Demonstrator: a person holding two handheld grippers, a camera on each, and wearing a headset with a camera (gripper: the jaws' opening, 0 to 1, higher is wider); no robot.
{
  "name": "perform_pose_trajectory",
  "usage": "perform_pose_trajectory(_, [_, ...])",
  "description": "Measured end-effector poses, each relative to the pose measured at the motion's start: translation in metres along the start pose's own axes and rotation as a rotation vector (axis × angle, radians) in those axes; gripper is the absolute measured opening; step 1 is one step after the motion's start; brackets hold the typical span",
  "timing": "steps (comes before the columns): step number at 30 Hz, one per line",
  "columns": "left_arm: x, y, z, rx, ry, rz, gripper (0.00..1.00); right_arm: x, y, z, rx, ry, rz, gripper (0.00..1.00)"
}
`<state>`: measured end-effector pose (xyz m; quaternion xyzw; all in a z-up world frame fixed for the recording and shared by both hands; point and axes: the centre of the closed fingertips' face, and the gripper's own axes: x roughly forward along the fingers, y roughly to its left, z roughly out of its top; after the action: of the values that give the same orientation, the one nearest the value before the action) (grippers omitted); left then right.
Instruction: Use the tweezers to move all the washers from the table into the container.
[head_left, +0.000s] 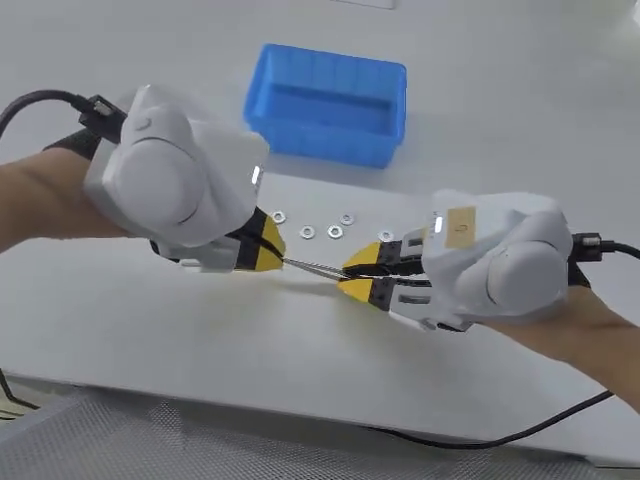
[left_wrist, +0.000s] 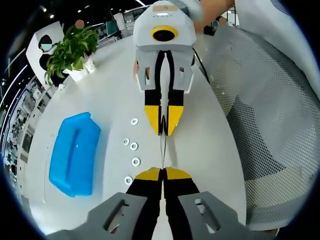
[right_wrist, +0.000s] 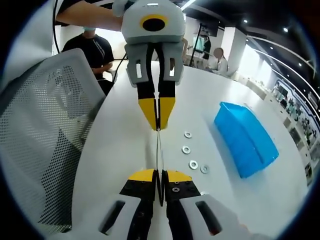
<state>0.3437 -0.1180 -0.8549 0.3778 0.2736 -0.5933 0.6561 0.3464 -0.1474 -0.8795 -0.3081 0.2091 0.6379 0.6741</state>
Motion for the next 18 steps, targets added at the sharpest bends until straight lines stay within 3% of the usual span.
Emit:
perform_pose_trajectory(7, [-0.012, 0.001, 0.005, 0.023, 0.009, -0.005, 0.03, -0.002, 0.000, 0.006, -0.055, 0.024, 0.001, 0.07])
perform_pose_trajectory(13, [-0.022, 0.003, 0.021, 0.059, -0.014, 0.008, 0.03, -0.007, -0.002, 0.010, -0.071, 0.026, -0.005, 0.07])
perform_pose_trajectory(16, [-0.029, 0.006, 0.034, 0.055, -0.054, 0.026, 0.03, -0.010, -0.006, 0.013, -0.056, -0.007, -0.034, 0.06])
perform_pose_trajectory(18, [-0.032, 0.007, 0.040, 0.042, -0.083, 0.034, 0.04, -0.011, -0.009, 0.015, 0.002, -0.058, -0.063, 0.06])
